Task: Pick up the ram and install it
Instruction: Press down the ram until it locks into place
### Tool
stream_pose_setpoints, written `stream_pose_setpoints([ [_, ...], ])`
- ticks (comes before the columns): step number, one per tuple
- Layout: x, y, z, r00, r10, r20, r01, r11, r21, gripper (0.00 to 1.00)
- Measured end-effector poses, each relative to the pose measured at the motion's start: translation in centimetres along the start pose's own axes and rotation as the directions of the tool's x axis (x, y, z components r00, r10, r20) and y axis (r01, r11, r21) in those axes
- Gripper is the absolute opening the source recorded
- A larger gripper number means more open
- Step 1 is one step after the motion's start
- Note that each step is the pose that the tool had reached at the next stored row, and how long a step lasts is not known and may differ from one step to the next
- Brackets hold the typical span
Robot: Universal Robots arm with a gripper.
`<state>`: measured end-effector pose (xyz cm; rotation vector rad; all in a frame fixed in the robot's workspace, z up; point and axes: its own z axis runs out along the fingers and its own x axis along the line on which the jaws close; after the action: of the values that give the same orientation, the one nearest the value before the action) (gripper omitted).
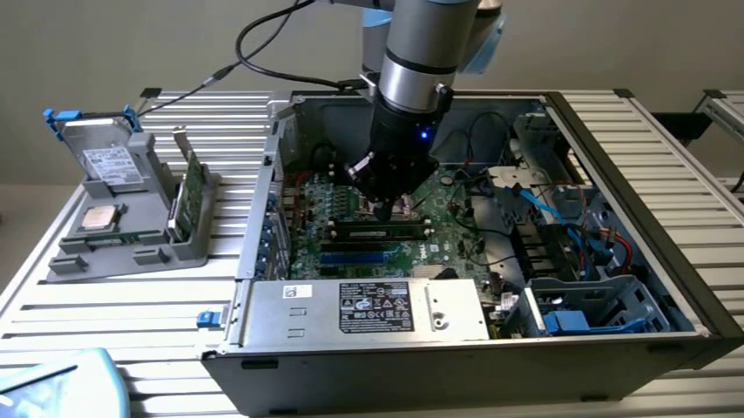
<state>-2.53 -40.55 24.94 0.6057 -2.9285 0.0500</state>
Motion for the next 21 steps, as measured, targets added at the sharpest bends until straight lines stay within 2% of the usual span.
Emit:
stream_pose_setpoints([
  [5,0.0,0.0,0.0,0.9978,0.066,-0.0024,-0.066,0.9978,-0.0056,0.11],
  [10,0.01,0.0,0.0,0.9916,0.13,-0.0047,-0.13,0.9915,-0.011,0.11],
  [12,-0.01,-0.01,0.01,0.9894,0.145,-0.0038,-0.145,0.9894,-0.0075,0.11],
  [14,-0.03,-0.02,-0.01,0.9876,0.157,0.0,-0.157,0.9876,0.0056,0.11],
  [15,-0.03,-0.02,0.0,0.9866,0.163,0.0031,-0.163,0.9866,0.0116,0.11],
  [17,-0.04,-0.02,0.0,0.9845,0.175,0.0139,-0.175,0.9842,0.0275,0.11],
  [19,-0.04,-0.02,-0.01,0.9818,0.187,0.0314,-0.188,0.9813,0.0402,0.11],
  [21,-0.04,-0.02,-0.01,0.9781,0.202,0.0506,-0.204,0.9779,0.0461,0.11],
])
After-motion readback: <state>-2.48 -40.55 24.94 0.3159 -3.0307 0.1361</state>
